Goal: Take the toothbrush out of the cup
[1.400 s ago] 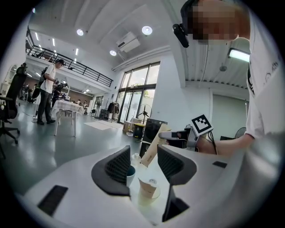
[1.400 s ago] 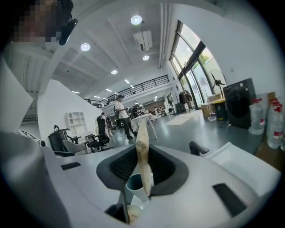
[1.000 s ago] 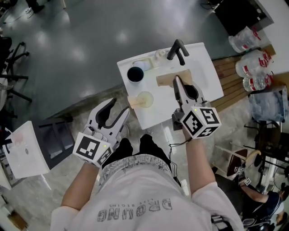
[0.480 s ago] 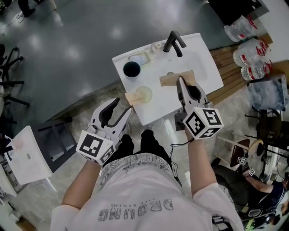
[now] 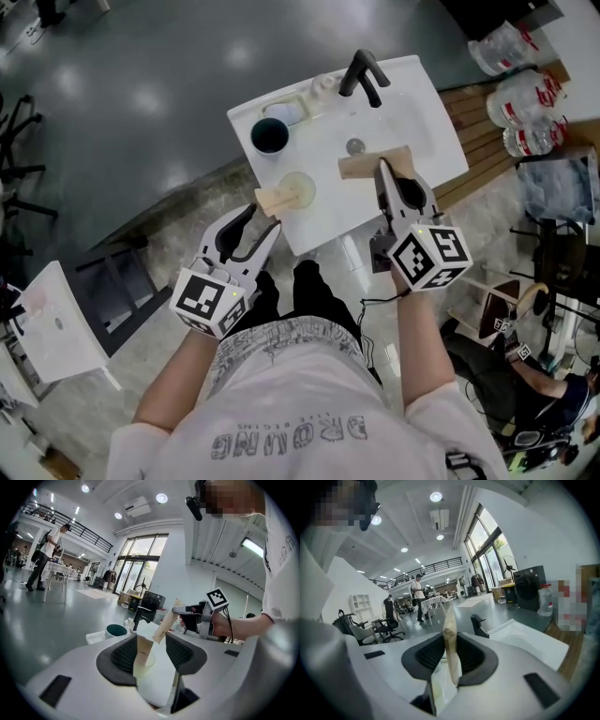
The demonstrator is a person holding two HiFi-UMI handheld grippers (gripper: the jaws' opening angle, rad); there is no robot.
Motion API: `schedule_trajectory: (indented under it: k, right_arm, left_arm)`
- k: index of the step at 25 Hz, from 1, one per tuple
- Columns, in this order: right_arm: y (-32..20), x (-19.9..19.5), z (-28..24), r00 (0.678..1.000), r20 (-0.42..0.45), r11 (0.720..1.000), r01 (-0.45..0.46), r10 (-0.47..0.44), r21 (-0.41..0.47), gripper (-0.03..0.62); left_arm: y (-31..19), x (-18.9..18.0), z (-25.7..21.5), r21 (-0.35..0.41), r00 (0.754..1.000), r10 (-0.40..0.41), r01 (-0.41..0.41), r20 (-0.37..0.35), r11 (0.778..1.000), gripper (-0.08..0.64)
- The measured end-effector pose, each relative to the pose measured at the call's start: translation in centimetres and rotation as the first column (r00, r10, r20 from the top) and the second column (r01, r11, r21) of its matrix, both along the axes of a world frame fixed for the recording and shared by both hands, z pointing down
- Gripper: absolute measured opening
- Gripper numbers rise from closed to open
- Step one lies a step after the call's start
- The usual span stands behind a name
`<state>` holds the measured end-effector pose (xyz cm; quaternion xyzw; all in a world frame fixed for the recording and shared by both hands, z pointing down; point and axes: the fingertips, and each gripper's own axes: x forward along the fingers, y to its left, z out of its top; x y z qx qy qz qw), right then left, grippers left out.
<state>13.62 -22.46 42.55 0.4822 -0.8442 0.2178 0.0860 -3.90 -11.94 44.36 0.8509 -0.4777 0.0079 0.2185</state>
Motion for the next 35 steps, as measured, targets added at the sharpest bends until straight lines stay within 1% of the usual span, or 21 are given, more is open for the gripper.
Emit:
schedule_trajectory:
  k: [4, 8, 13, 15, 22, 35]
  right_arm:
    - [-0.3, 0.7, 0.6, 1.000, -0.002, 1.000, -0.001, 0.001, -0.002, 0.086]
    - [-0.3, 1.0, 1.1, 1.000, -0.030, 1.000, 0.007, -0.008, -0.017, 0.086]
    - [-0.6, 1.5, 1.8, 0.999, -0.042, 1.000, 0.020, -0.020, -0.014, 0.086]
    - [-0.6, 1.7, 2.2, 0.999, -0.047, 0.999, 0.019, -0.021, -0.026, 0.086]
    - [-1.1, 2.7, 3.4, 0.999, -0.044, 0.999, 0.024, -0.026, -0.047, 0.086]
    - [-1.9, 3.8, 4.7, 0.998, -0.042, 0.996, 0.041, -0.044, -0.077, 0.086]
  left_arm:
    - [-0.1, 0.7, 1.7, -0.031, 1.000, -0.004, 0.004, -0.002, 0.999, 0.210]
    - [-0.3, 1.1, 3.1, -0.066, 1.000, -0.018, 0.017, -0.012, 0.998, 0.210]
    - [-0.5, 1.6, 4.4, -0.089, 1.000, -0.028, 0.027, -0.011, 0.996, 0.210]
    - [-0.7, 1.7, 4.7, -0.097, 0.999, -0.035, 0.034, -0.010, 0.995, 0.210]
    - [-1.7, 2.0, 5.3, -0.101, 0.997, -0.071, 0.070, -0.004, 0.992, 0.210]
    - [-3.7, 2.2, 5.6, -0.113, 0.988, -0.153, 0.154, 0.019, 0.982, 0.212]
